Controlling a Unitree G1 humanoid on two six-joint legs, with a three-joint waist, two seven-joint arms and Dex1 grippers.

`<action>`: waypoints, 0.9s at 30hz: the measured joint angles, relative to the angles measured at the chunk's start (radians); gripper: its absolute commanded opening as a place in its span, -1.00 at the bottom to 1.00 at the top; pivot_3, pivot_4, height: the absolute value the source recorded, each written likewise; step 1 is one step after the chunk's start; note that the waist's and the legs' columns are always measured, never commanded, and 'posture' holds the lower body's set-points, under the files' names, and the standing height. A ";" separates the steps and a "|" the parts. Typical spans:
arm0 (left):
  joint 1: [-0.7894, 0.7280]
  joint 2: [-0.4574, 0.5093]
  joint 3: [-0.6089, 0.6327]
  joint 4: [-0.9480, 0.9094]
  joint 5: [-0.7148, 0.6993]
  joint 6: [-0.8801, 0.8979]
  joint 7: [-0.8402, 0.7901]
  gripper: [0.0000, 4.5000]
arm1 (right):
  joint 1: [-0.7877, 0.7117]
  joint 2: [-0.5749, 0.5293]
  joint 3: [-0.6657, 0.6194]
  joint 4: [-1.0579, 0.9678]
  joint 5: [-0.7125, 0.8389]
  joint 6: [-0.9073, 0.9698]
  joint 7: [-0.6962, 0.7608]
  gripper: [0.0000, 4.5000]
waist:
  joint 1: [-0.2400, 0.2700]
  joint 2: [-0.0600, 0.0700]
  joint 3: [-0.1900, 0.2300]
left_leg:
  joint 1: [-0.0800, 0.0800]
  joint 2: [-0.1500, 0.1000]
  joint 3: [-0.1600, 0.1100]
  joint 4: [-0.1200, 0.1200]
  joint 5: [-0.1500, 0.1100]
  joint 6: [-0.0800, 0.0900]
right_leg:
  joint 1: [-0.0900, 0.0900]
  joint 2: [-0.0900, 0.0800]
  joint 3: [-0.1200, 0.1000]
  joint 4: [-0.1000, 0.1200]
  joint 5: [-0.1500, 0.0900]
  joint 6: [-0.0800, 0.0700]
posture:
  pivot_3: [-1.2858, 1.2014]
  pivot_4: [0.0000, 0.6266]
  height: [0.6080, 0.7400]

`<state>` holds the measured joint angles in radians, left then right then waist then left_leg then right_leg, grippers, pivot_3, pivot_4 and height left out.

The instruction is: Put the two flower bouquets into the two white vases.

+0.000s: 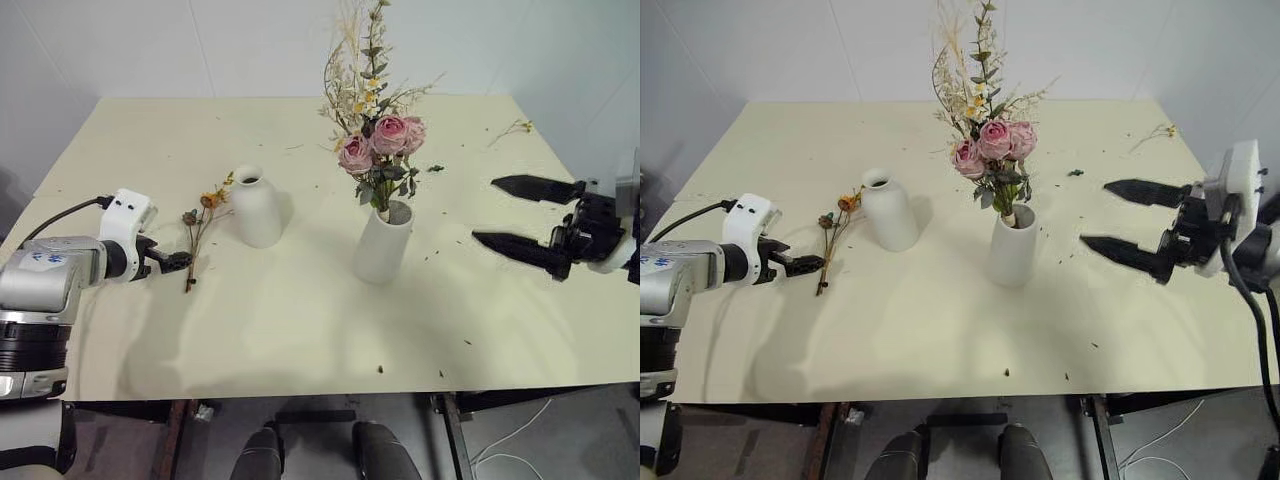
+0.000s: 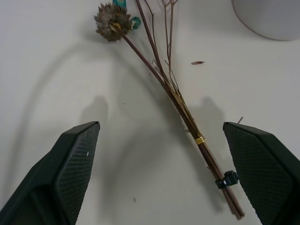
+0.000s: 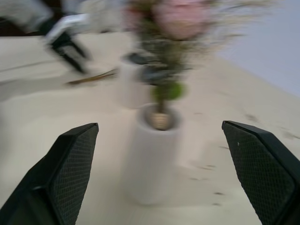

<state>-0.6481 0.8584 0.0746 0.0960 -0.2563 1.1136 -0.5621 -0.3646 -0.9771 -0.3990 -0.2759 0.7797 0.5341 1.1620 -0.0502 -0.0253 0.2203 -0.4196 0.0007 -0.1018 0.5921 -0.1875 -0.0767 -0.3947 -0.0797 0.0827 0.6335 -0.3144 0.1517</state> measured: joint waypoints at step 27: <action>-0.186 -0.078 -0.133 0.312 0.066 -0.073 -0.082 -0.99 | -0.051 0.055 0.121 -0.128 0.032 -0.012 -0.017 1.00 | 0.023 0.000 0.000 | -0.001 -0.001 0.001 0.000 0.000 0.000 | 0.001 0.000 0.000 -0.005 0.002 0.001 | 0.03 -0.52 1.00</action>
<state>-0.8341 0.7805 -0.0580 0.4079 -0.1901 1.0409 -0.6443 -0.4153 -0.9224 -0.2784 -0.4043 0.8119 0.5224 1.1450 -0.0269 -0.0254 0.2201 -0.4203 0.0002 -0.1011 0.5921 -0.1876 -0.0769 -0.3936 -0.0801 0.0831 0.6286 -0.3124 0.1531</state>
